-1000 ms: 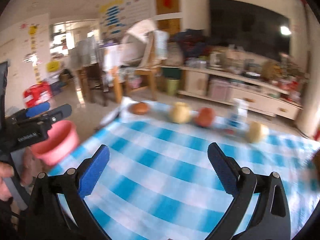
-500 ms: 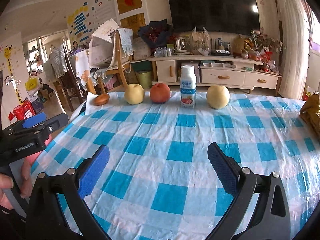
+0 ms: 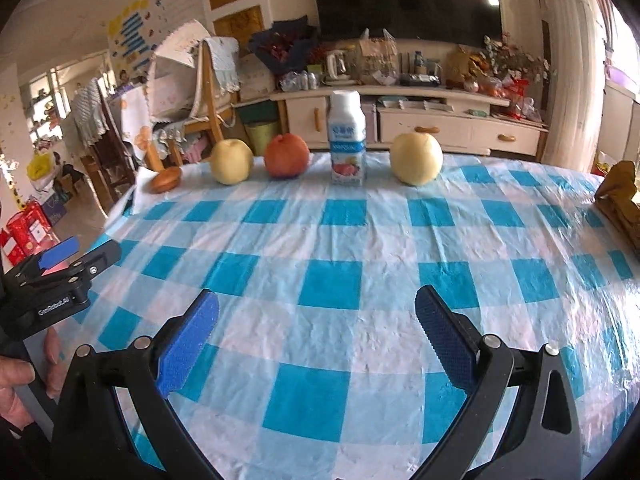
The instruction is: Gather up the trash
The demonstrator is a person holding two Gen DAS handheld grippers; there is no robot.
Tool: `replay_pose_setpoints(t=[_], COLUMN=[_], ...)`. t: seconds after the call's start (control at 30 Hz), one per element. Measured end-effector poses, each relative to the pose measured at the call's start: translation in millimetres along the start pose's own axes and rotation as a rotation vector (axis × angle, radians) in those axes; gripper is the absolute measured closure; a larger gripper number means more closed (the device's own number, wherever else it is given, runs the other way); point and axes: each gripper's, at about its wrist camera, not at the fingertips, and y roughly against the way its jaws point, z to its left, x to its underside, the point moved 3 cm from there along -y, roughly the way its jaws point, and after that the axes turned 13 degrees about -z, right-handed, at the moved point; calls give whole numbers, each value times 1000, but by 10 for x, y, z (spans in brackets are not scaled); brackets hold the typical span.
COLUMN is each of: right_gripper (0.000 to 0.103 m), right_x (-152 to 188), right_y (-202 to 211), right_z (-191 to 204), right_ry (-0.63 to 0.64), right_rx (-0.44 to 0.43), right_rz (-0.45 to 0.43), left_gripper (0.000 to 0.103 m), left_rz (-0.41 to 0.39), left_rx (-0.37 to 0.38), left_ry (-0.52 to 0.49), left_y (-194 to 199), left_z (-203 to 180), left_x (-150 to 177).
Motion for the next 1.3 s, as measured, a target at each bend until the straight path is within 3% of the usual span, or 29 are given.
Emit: replay_pose_setpoints(t=[0.4,0.7,1.3], right_gripper=[4,4,4], right_x=[195,307,389], right_y=[-332,-471,-585], right_z=[-165,-208,-221], right_ry=[-14,-1,-18], right_rx=[48,65,44], right_rz=[101,141,233], left_gripper=[7,7,7], left_rz=[112,184,314], left_rx=[3,-1,33], left_ry=[-89,-10,-10], left_y=[-253,-379,-569], left_z=[-130,0,-58], left_x=[300,382,516])
